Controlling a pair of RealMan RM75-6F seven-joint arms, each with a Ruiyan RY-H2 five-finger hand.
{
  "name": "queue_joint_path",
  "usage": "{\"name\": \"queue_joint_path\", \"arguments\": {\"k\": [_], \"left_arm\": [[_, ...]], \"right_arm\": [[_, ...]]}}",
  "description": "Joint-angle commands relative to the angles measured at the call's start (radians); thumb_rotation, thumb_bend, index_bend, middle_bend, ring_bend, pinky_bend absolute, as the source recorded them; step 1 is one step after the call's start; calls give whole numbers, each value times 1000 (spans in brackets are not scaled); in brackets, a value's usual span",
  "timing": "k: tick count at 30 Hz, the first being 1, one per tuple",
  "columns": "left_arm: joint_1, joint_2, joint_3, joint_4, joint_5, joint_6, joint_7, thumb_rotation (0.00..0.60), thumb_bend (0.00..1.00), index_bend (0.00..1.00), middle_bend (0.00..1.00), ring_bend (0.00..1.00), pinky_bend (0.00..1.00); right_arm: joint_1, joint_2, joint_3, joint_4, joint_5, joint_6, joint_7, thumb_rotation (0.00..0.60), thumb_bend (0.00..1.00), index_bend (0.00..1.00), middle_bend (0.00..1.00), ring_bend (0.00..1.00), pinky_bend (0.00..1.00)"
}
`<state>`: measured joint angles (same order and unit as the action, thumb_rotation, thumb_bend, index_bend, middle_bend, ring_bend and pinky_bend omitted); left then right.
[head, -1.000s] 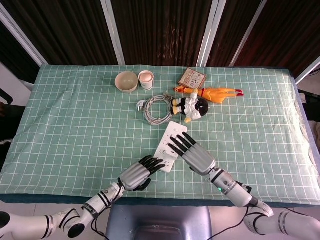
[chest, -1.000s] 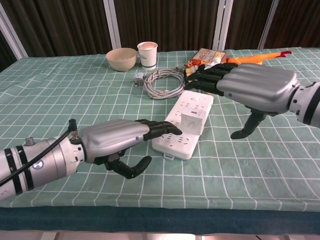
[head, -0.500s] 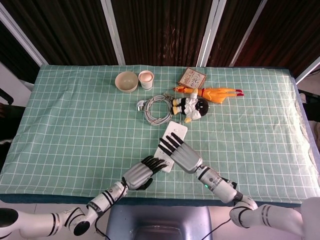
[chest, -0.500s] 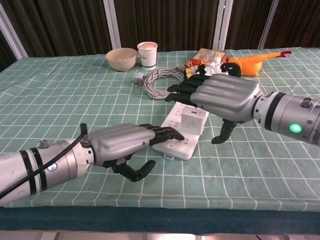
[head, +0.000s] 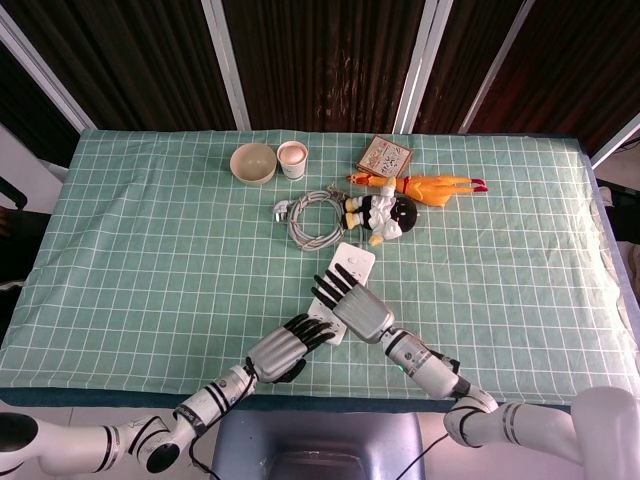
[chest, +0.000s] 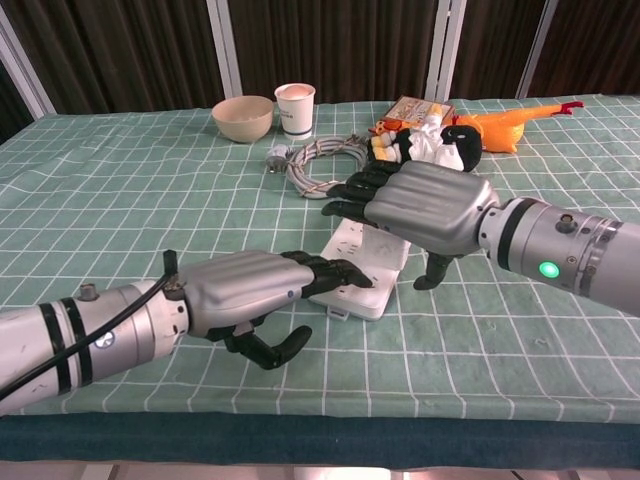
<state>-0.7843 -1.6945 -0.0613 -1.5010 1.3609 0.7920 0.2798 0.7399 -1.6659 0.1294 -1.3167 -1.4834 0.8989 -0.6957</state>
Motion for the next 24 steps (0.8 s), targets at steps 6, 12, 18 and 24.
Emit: {"name": "queue_joint_path", "arguments": {"k": [6, 12, 18, 24], "left_arm": [[-10, -9, 10, 2, -21, -4, 30, 600, 650, 0, 0, 0, 0], [-11, -14, 16, 5, -33, 0, 41, 600, 649, 0, 0, 0, 0], [-14, -12, 21, 8, -38, 0, 40, 600, 649, 0, 0, 0, 0], [-17, -12, 26, 9, -38, 1, 42, 600, 650, 0, 0, 0, 0]], "right_arm": [[13, -5, -8, 10, 5, 14, -21, 600, 184, 271, 213, 7, 124], [19, -20, -10, 17, 25, 19, -54, 600, 205, 345, 224, 57, 150], [22, -28, -13, 20, 37, 32, -65, 600, 270, 454, 302, 147, 217], [26, -26, -17, 21, 49, 33, -68, 600, 313, 497, 330, 170, 232]]}}
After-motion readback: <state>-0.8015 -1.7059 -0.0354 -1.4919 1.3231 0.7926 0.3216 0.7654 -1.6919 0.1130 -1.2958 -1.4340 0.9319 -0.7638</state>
